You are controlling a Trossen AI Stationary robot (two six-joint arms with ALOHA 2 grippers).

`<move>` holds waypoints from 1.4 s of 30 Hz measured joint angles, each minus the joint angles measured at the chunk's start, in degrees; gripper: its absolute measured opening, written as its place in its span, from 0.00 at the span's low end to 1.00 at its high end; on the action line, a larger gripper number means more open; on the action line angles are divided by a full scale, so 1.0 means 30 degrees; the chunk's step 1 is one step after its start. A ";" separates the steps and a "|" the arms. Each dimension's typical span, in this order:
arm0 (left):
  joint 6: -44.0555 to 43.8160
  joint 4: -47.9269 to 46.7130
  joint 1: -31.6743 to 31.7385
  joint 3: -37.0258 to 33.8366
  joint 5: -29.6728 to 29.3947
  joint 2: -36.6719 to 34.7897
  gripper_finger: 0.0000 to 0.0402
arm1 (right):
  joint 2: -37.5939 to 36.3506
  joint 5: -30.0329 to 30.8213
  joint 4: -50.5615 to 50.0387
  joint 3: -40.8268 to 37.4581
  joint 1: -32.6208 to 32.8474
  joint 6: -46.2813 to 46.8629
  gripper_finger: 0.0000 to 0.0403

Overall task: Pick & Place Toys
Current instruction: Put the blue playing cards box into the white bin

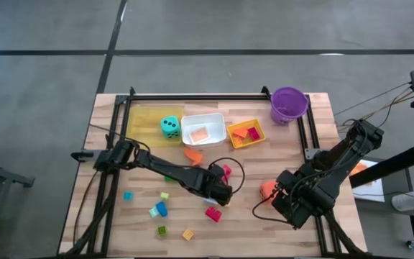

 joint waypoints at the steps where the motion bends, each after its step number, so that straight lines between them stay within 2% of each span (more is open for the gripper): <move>1: 0.0169 0.0000 -0.0033 0.0000 -0.0013 0.0000 0.98 | 0.0000 0.0000 0.0007 0.0000 -0.0003 0.0021 0.64; 7: -0.0337 0.0191 -0.0216 0.0000 0.0088 0.0000 0.96 | 0.0000 0.0080 0.0121 0.0000 0.0000 0.0038 0.64; 16: -0.2592 0.0627 -0.0282 -0.0008 0.1471 0.0000 0.96 | 0.0000 0.0146 0.0270 0.0000 0.0000 -0.0006 0.64; 42: -0.3348 0.2783 0.0004 -0.2749 0.2535 0.0000 0.96 | 0.0007 0.0495 0.0483 0.0000 0.0000 -0.0013 0.64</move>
